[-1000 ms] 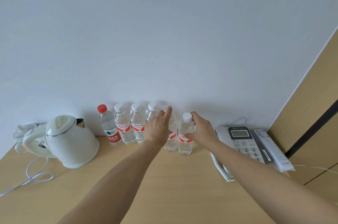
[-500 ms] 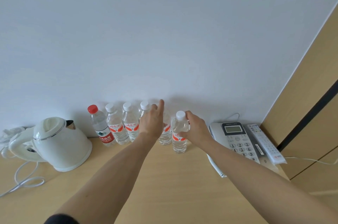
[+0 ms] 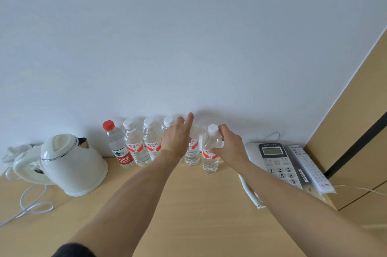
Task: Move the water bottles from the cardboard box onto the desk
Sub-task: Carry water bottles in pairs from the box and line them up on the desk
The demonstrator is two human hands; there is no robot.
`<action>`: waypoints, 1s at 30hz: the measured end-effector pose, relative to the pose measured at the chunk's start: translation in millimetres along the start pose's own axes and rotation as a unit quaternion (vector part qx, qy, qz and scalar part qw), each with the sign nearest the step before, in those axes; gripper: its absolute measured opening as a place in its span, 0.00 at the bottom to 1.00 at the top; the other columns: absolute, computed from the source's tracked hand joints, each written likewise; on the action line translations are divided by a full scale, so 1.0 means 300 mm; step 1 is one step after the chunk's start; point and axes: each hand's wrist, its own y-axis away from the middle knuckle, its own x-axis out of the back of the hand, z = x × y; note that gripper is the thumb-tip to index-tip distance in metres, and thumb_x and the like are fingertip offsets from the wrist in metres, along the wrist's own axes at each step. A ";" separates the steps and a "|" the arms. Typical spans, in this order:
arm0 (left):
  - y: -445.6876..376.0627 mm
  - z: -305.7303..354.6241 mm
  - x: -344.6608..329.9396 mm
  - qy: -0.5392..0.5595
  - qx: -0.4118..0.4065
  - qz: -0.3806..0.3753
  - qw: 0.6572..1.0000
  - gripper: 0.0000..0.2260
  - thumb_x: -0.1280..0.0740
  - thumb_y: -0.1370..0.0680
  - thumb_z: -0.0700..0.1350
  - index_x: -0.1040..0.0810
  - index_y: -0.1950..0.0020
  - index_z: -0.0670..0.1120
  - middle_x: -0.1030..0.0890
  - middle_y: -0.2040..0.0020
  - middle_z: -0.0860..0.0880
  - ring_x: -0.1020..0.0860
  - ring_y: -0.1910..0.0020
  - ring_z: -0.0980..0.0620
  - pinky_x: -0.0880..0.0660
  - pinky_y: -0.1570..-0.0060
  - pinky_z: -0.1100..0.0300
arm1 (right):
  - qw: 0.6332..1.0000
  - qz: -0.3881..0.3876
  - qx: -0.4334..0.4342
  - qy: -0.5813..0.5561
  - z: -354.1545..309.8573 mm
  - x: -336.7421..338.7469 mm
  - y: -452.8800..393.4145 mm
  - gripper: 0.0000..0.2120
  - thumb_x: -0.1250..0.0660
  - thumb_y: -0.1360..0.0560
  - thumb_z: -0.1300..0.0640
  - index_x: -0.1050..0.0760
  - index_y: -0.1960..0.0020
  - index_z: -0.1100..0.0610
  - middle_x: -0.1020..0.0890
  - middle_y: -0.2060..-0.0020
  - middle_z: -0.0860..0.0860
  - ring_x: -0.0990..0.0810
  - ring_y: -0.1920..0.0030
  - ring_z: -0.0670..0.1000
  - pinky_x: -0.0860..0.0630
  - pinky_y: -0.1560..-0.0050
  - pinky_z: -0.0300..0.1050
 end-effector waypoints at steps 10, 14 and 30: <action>0.007 -0.007 -0.016 0.013 0.006 0.004 1.000 0.29 0.26 0.24 0.43 0.37 0.28 0.47 0.26 0.45 0.46 0.25 0.67 0.42 0.27 0.70 0.53 | 1.000 -0.002 0.008 -0.013 -0.002 -0.007 -0.100 0.22 0.21 0.33 0.62 0.27 0.44 0.58 0.18 0.50 0.51 0.20 0.48 0.55 0.22 0.47 0.54; 0.011 -0.011 -0.015 0.023 0.012 -0.011 1.000 0.34 0.26 0.25 0.43 0.41 0.24 0.49 0.27 0.44 0.47 0.23 0.64 0.41 0.24 0.68 0.52 | 1.000 0.003 0.028 -0.001 0.000 -0.029 -0.124 0.22 0.21 0.33 0.62 0.26 0.44 0.57 0.20 0.48 0.52 0.21 0.46 0.54 0.23 0.46 0.51; -0.028 -0.002 0.011 0.030 0.008 -0.039 0.999 0.33 0.26 0.25 0.42 0.40 0.25 0.48 0.25 0.48 0.45 0.21 0.59 0.41 0.20 0.60 0.47 | 0.998 -0.019 -0.047 -0.034 0.021 -0.020 -0.116 0.26 0.20 0.32 0.52 0.27 0.39 0.55 0.18 0.47 0.52 0.19 0.47 0.53 0.22 0.44 0.52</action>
